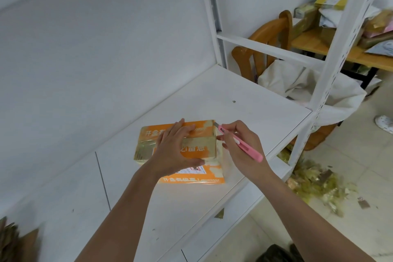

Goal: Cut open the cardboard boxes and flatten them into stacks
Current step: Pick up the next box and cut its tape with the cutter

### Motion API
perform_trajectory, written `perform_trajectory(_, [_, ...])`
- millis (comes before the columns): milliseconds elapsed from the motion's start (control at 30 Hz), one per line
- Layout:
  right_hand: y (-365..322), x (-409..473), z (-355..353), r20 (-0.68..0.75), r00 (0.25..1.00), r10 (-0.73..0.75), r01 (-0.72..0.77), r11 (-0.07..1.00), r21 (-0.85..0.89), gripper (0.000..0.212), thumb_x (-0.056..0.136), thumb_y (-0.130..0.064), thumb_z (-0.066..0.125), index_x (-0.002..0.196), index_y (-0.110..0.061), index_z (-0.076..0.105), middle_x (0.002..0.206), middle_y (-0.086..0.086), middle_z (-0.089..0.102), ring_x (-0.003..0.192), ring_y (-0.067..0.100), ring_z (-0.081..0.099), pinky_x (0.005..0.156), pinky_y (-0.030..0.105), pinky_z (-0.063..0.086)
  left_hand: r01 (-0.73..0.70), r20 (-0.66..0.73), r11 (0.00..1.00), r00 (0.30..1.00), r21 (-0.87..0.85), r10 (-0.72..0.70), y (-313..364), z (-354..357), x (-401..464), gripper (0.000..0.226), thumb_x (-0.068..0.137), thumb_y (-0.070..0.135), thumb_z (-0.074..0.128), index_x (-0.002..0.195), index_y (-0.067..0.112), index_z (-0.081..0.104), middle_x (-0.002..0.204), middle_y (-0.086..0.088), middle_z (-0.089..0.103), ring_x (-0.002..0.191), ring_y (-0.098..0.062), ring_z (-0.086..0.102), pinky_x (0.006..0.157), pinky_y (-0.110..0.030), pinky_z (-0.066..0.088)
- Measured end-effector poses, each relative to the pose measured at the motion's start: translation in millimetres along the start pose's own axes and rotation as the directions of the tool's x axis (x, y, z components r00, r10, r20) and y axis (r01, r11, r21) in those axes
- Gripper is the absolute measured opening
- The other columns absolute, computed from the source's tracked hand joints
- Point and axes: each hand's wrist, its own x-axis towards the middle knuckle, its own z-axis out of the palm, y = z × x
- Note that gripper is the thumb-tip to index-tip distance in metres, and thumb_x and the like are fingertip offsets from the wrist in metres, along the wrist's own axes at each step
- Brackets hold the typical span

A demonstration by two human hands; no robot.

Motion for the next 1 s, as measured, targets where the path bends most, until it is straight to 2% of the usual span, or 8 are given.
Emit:
perform_trajectory(133, [-14,14,-2,0.083,0.993,-0.083,0.097,0.980,-0.173,0.012,0.097,-0.009,0.049,0.087,-0.008,0.056,0.086,0.013,0.067,0.080,0.031,0.067,0.064,0.037,0.050,0.017,-0.002,0.999,1.000,-0.028,-0.017,3,-2,-1,0.094,0.070,0.048,0.083,0.147,0.039,0.030,0.161,0.013,0.011,0.147,-0.012,0.006,0.121,-0.044,0.002])
perform_trajectory(267, [-20,12,-6,0.131,0.989,-0.062,0.085,0.980,-0.179,0.015,0.093,-0.016,0.048,0.084,-0.006,0.056,0.085,0.018,0.066,0.078,0.035,0.067,0.066,0.046,0.054,0.024,0.010,1.000,1.000,-0.019,-0.023,5,-3,1,0.095,0.070,0.048,0.083,0.148,0.038,0.030,0.161,0.011,0.011,0.147,-0.014,0.007,0.121,-0.046,0.004])
perform_trajectory(333, [-21,6,-8,0.120,0.992,-0.032,0.051,0.986,-0.160,0.014,0.092,-0.016,0.049,0.083,-0.008,0.057,0.087,0.016,0.068,0.079,0.034,0.067,0.066,0.046,0.053,0.025,0.010,1.000,1.000,-0.017,-0.024,6,-3,1,0.096,0.069,0.048,0.083,0.148,0.037,0.029,0.161,0.011,0.010,0.147,-0.014,0.007,0.122,-0.046,0.004])
perform_trajectory(467, [-20,-6,-9,0.098,0.995,0.026,-0.012,0.991,-0.135,0.013,0.094,-0.002,0.051,0.083,-0.006,0.057,0.083,0.015,0.069,0.079,0.032,0.065,0.063,0.037,0.047,0.031,0.014,0.999,0.999,-0.026,-0.031,5,-3,2,0.098,0.068,0.049,0.084,0.149,0.038,0.029,0.161,0.010,0.009,0.148,-0.014,0.005,0.122,-0.046,0.004])
perform_trajectory(567, [-21,-12,-8,0.080,0.995,0.058,-0.048,0.991,-0.126,0.015,0.094,-0.002,0.051,0.083,-0.009,0.057,0.082,0.006,0.072,0.078,0.022,0.067,0.061,0.032,0.048,0.028,0.009,0.999,1.000,-0.017,-0.028,3,-2,3,0.100,0.067,0.050,0.084,0.148,0.039,0.029,0.161,0.010,0.010,0.148,-0.016,0.006,0.121,-0.047,0.004])
perform_trajectory(767, [-28,-23,-11,0.095,0.995,0.043,-0.029,0.990,-0.136,0.015,0.093,-0.004,0.051,0.081,-0.010,0.057,0.083,0.013,0.070,0.078,0.032,0.064,0.061,0.039,0.046,0.031,0.014,0.999,0.999,-0.030,-0.030,4,-4,4,0.100,0.066,0.047,0.085,0.148,0.038,0.029,0.161,0.010,0.010,0.148,-0.014,0.005,0.120,-0.045,0.002])
perform_trajectory(900, [-30,-33,-14,0.150,0.982,0.117,-0.089,0.980,-0.178,0.020,0.094,-0.004,0.051,0.080,-0.018,0.057,0.086,0.005,0.071,0.081,0.024,0.067,0.065,0.037,0.050,0.032,0.014,0.999,0.999,-0.035,-0.032,5,-5,5,0.100,0.066,0.045,0.086,0.148,0.037,0.030,0.161,0.010,0.011,0.148,-0.013,0.005,0.121,-0.045,0.002])
perform_trajectory(1000, [-36,-22,-25,0.169,0.973,0.155,-0.146,0.987,-0.063,0.016,0.093,-0.001,0.052,0.084,-0.007,0.064,0.078,0.003,0.071,0.073,0.014,0.069,0.070,0.035,0.053,0.033,0.011,0.999,0.999,-0.038,-0.033,5,-4,2,0.100,0.067,0.047,0.085,0.149,0.038,0.029,0.162,0.009,0.008,0.148,-0.012,0.002,0.121,-0.043,-0.001])
